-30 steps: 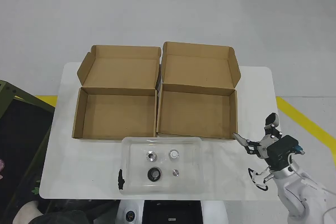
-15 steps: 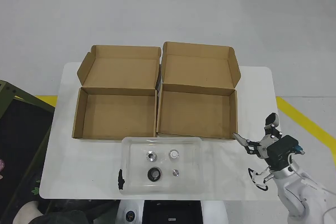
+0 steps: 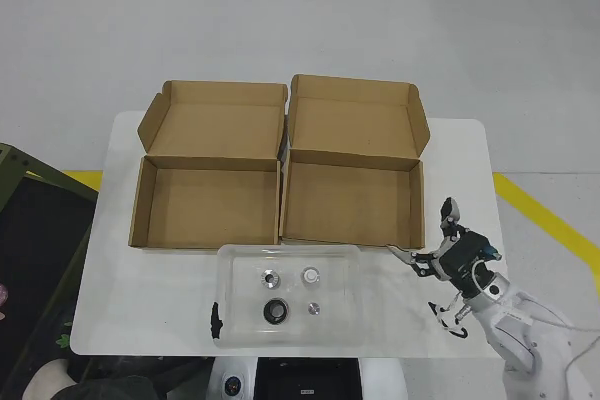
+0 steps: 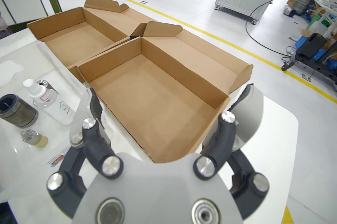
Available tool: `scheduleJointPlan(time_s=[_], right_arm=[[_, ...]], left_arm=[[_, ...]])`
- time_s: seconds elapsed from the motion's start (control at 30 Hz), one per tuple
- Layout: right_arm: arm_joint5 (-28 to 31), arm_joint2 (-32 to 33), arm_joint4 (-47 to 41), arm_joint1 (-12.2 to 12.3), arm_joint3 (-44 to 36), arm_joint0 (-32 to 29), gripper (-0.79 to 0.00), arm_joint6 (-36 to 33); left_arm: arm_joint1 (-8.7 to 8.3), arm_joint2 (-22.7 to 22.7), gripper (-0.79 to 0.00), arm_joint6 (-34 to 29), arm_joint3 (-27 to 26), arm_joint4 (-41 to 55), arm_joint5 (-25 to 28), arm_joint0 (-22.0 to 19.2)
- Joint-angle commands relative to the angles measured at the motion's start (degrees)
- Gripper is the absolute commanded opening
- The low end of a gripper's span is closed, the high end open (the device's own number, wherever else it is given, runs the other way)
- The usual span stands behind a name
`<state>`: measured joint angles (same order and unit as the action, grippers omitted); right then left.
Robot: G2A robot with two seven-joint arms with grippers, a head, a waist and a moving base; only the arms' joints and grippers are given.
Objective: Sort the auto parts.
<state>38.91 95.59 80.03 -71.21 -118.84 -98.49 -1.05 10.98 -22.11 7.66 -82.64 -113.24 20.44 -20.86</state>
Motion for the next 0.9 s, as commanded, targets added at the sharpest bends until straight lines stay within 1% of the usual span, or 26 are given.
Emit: scheduleJointPlan(time_s=[0.0, 0.27, 0.5, 0.87], right_arm=[[1.9, -1.3, -0.7, 0.2, -0.2, 1.2, 0.000, -3.1], [7.2, -7.8, -0.9, 0.7, -2.5, 5.1, 0.000, -12.9], [10.2, -14.3, -0.5, 1.1, -3.7, 8.0, 0.000, -20.4], [12.4, -22.5, -0.8, 1.4, -2.7, 12.5, 0.000, -27.5]], left_arm=[[0.00, 0.0, 0.000, 0.0, 0.0, 0.0, 0.0, 0.0], [0.00, 0.0, 0.000, 0.0, 0.0, 0.0, 0.0, 0.0], [0.00, 0.0, 0.000, 0.0, 0.0, 0.0, 0.0, 0.0], [0.00, 0.0, 0.000, 0.0, 0.0, 0.0, 0.0, 0.0]])
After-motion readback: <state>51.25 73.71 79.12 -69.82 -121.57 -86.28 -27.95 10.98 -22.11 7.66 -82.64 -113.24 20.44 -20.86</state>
